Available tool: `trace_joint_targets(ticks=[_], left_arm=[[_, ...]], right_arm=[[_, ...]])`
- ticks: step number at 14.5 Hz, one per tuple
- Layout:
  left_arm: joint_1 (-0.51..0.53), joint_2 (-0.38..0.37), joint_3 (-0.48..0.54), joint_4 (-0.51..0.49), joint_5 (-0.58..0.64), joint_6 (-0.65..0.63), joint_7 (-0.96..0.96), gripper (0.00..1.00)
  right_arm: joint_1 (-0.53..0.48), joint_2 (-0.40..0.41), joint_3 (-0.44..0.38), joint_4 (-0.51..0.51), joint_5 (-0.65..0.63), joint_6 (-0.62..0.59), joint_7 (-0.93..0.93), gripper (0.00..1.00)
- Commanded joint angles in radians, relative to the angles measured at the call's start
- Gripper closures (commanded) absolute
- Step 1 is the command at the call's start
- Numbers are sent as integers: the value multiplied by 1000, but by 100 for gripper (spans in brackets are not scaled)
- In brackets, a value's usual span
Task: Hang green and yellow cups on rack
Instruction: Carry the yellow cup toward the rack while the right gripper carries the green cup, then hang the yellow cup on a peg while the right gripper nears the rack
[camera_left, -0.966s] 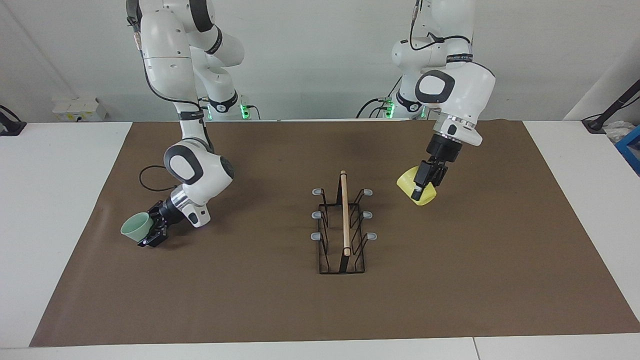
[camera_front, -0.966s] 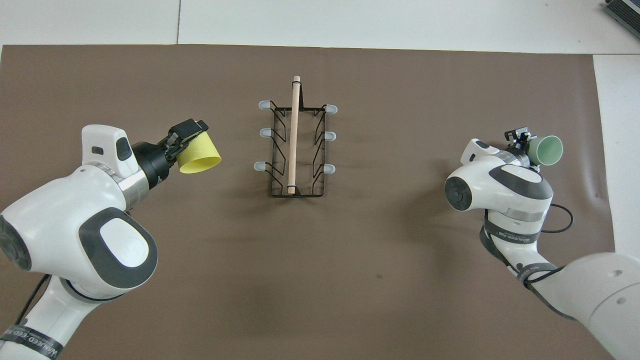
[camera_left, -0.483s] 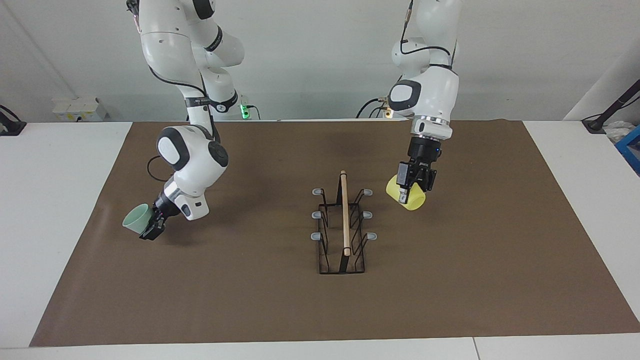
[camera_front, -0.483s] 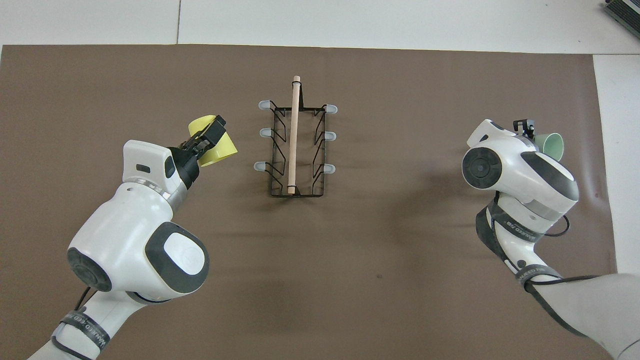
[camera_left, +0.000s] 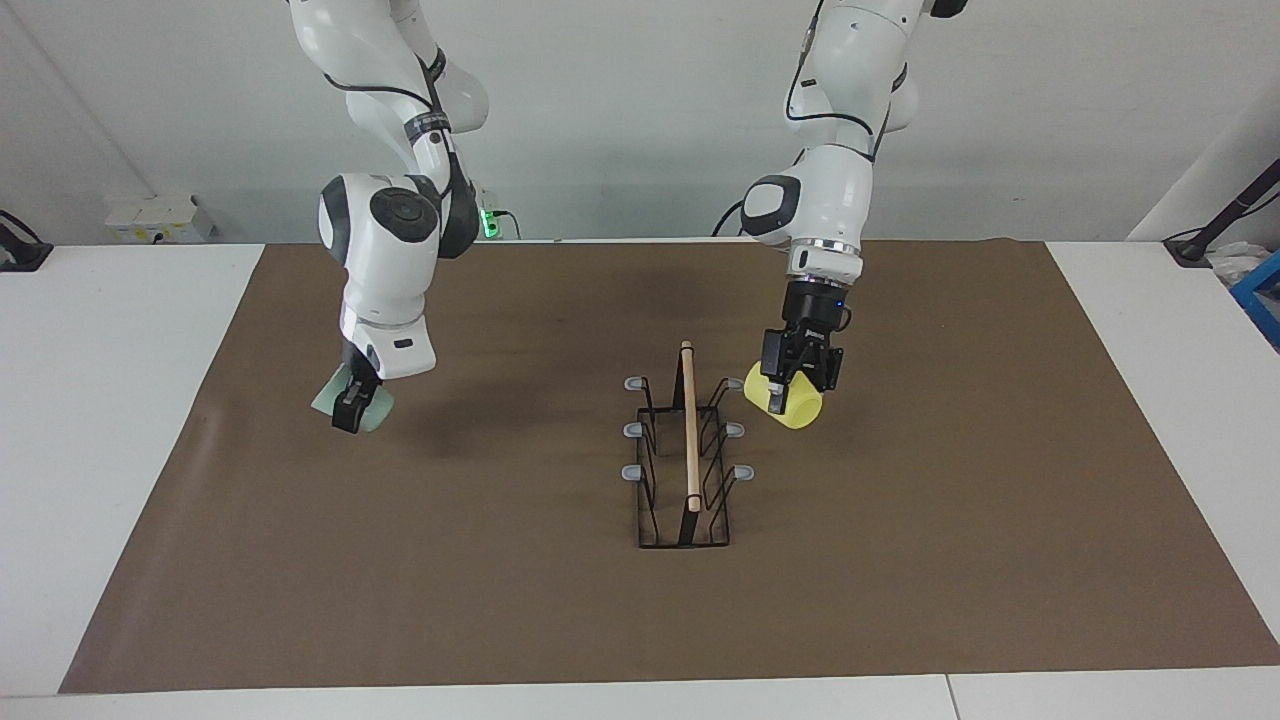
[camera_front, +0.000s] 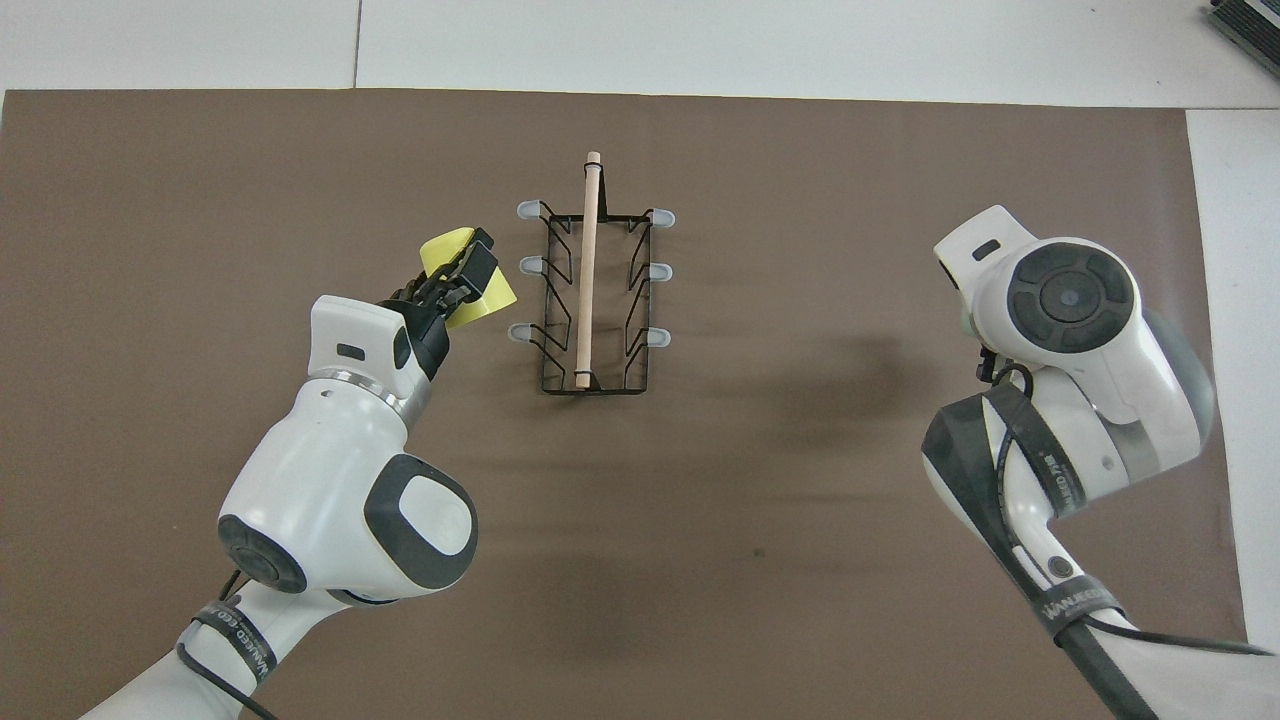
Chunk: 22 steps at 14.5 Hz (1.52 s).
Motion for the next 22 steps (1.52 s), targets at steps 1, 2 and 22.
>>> trace_joint_targets(ticks=[1, 2, 22], left_arm=[[-19, 22, 3, 21, -13, 28, 18, 100], [-19, 23, 2, 19, -13, 27, 18, 100], [-40, 3, -103, -70, -142, 27, 21, 33]], right_arm=[[-8, -48, 24, -7, 188, -14, -23, 55], [-8, -56, 26, 2, 253, -10, -23, 55], [72, -151, 84, 48, 1544, 320, -265, 54]])
